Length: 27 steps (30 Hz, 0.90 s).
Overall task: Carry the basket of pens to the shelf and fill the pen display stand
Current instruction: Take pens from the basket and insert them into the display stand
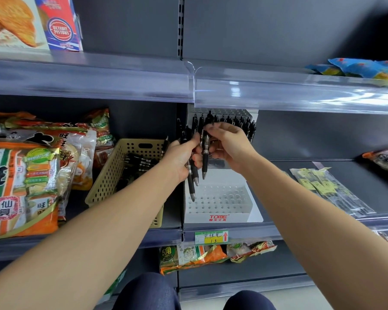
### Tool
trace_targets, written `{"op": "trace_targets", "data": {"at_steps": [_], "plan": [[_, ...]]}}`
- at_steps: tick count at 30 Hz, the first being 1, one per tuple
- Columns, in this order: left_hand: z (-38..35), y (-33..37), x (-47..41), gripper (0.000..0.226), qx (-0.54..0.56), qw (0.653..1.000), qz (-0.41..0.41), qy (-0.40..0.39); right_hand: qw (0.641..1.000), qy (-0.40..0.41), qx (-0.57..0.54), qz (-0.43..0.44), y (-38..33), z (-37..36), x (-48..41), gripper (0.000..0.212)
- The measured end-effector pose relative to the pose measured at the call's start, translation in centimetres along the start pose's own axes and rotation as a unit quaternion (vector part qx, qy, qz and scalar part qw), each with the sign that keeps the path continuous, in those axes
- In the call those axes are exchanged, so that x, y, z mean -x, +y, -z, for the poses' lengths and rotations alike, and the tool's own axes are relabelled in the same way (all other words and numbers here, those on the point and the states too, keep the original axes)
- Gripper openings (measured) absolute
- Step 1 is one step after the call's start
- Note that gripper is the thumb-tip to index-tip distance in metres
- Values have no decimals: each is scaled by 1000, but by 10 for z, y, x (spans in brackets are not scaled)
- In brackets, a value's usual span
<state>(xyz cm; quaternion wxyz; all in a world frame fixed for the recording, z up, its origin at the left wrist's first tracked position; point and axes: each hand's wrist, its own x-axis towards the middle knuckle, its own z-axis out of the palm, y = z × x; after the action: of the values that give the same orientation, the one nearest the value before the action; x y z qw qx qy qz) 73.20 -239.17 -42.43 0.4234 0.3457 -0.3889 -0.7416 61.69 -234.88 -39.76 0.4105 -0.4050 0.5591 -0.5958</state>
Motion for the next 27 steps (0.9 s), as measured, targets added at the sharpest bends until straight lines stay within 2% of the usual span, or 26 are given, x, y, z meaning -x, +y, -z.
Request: {"op": "trace_targets", "data": {"at_steps": [7,10,14,21,27], "plan": [[3,-3,-2,25,-20,1000,12,3,985,139,35,91,-14,16,-3,21],[4,-5,-3,28,-29,1000,5,9,964,191,127,134,-10,22,-7,10],[4,-8,-4,31,-26,999,11,23,912,253,263,189,-2,22,-12,11],[7,-10,-6,24,-32,999,16,12,850,279,385,227,-6,20,-12,14],[12,-14,-8,32,-47,999,15,-9,847,249,426,198,4,19,-13,11]]}}
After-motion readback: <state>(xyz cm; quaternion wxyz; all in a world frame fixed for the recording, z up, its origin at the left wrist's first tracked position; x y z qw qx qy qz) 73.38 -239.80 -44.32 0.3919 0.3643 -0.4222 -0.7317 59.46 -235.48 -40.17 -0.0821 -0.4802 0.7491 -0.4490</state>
